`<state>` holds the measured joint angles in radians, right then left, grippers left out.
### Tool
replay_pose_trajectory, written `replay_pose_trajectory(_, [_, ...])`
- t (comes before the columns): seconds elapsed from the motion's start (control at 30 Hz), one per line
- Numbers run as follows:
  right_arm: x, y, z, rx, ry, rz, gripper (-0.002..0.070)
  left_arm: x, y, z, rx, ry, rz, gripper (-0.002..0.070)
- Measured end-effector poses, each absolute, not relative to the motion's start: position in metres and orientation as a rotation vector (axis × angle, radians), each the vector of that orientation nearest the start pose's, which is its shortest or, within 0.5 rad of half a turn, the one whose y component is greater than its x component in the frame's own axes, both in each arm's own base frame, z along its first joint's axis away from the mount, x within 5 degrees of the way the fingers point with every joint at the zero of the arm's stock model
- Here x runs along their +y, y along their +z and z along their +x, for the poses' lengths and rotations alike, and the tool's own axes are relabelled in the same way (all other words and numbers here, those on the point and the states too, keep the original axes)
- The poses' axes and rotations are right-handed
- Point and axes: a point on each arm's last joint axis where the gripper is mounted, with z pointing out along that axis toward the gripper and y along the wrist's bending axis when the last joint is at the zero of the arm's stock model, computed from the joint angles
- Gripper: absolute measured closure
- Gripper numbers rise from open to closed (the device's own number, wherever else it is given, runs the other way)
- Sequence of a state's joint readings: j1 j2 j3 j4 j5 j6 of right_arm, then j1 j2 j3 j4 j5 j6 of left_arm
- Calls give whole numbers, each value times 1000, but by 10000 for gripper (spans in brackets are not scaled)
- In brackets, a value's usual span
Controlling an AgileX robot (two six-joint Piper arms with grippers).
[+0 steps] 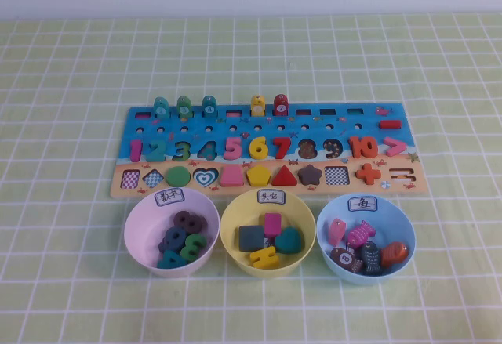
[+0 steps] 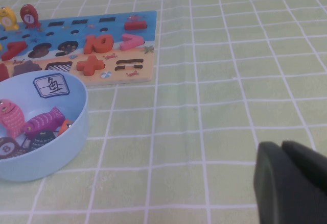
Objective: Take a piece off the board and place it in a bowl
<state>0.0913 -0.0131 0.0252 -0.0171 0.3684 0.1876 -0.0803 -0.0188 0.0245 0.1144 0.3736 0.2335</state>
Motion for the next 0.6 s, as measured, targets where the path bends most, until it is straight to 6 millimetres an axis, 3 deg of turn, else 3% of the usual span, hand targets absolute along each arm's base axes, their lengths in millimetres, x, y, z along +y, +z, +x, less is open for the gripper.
replay_pose_trajectory(0.6, [4,172,52,1866,176,79,695,1,173,52,1829,257,385,679])
